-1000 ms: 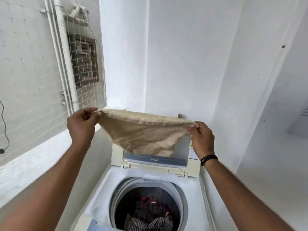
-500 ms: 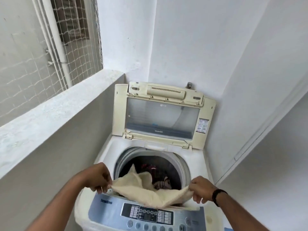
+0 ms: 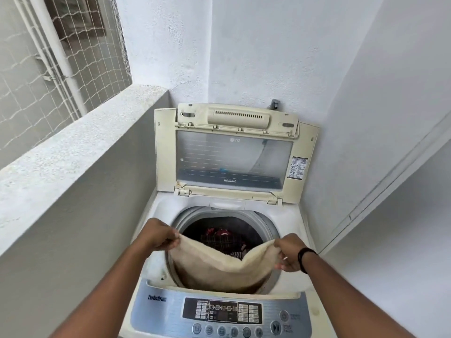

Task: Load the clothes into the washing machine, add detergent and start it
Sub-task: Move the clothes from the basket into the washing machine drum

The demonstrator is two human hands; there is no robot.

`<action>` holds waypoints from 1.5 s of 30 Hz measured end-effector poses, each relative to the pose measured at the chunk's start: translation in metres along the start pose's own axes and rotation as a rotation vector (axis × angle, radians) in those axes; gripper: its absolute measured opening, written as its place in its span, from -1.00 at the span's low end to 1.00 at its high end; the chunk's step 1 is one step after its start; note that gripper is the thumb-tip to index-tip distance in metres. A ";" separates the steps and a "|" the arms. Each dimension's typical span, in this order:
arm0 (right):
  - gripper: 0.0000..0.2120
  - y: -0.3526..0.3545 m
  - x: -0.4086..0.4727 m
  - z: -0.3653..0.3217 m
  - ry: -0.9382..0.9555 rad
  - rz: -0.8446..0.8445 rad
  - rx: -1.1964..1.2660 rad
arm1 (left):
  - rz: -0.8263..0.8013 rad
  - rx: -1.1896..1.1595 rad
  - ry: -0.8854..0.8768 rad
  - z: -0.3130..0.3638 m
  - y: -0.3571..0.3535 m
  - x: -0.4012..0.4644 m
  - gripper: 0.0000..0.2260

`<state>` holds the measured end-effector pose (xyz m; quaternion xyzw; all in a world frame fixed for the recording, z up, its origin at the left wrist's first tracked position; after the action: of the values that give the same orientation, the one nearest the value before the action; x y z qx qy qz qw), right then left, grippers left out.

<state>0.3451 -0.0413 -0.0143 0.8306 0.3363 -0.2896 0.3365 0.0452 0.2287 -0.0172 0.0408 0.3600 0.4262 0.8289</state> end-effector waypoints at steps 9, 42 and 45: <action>-0.49 -0.024 0.003 -0.011 0.125 -0.003 0.499 | 0.003 -0.063 -0.230 0.017 -0.063 0.025 -0.27; -0.76 0.191 -0.331 0.490 0.082 0.873 1.321 | -0.964 0.489 -0.623 -0.017 -0.510 -0.426 -0.91; -0.77 0.175 -0.375 0.557 0.014 0.961 1.399 | -1.071 0.606 -0.648 -0.063 -0.538 -0.484 -0.89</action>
<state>0.1081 -0.6937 -0.0230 0.9018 -0.3075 -0.2513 -0.1704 0.1875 -0.4831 0.0065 0.2125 0.1682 -0.1945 0.9427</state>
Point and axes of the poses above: each hand's wrist, its own x-axis towards the middle knuckle, its own y-axis out of the back of the hand, z = x × y, the point moved 8 cm from there along x, towards the middle knuckle, and after that the axes turned 9 degrees about x, right-handed, at the moved point
